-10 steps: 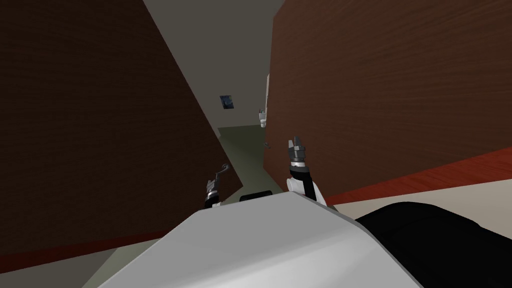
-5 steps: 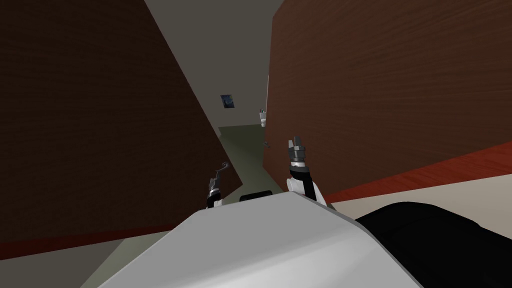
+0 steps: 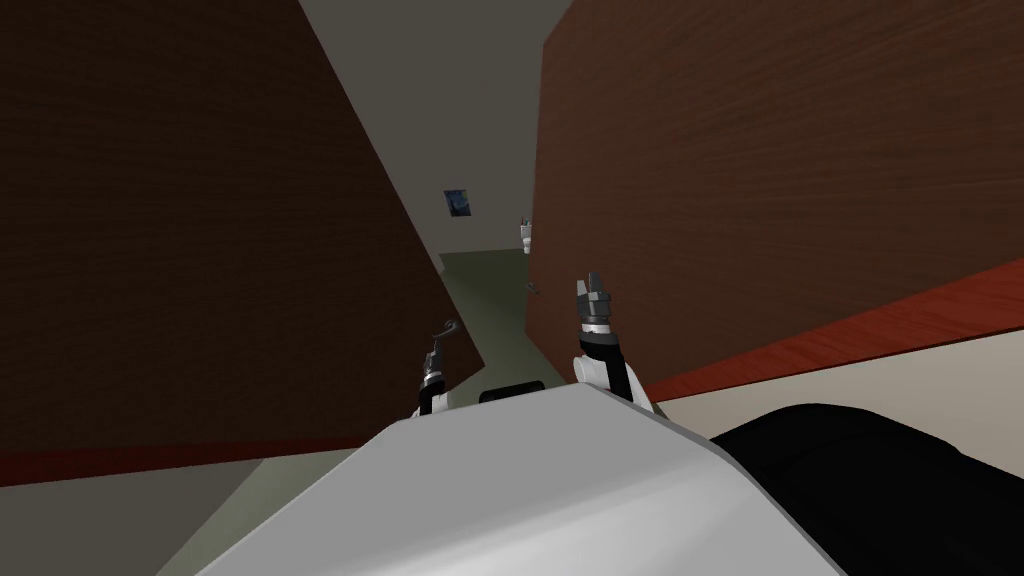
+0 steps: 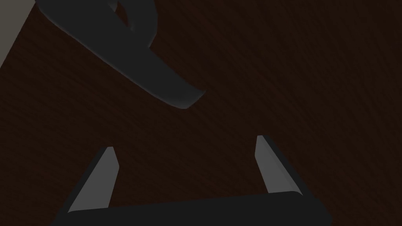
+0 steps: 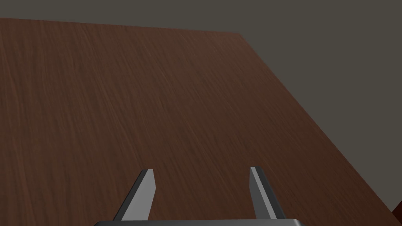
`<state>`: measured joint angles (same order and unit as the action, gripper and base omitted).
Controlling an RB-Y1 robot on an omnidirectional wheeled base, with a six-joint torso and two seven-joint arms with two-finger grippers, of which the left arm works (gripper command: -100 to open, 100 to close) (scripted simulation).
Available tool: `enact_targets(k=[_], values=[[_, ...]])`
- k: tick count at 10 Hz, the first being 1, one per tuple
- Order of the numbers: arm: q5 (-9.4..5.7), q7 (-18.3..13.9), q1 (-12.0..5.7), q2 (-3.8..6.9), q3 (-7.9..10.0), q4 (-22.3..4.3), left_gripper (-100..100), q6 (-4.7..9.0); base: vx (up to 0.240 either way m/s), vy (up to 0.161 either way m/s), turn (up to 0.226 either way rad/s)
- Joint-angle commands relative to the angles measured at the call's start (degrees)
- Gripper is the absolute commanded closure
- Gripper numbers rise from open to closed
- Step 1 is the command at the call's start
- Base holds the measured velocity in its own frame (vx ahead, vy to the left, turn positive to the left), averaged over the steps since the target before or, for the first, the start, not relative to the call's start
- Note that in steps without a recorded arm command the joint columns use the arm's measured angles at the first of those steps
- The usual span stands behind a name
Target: Push the door open
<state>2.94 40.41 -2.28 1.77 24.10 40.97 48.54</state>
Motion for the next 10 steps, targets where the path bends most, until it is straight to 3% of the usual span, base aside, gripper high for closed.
enact_targets(k=[1, 10], values=[[-0.62, -2.12, -0.42, -0.17, -0.31, -0.34, -100, -0.05, -0.049, -0.035, 0.016], [-6.44, -15.63, -4.18, -1.72, -3.38, -2.64, -100, -1.05, -0.051, -0.028, 0.027]])
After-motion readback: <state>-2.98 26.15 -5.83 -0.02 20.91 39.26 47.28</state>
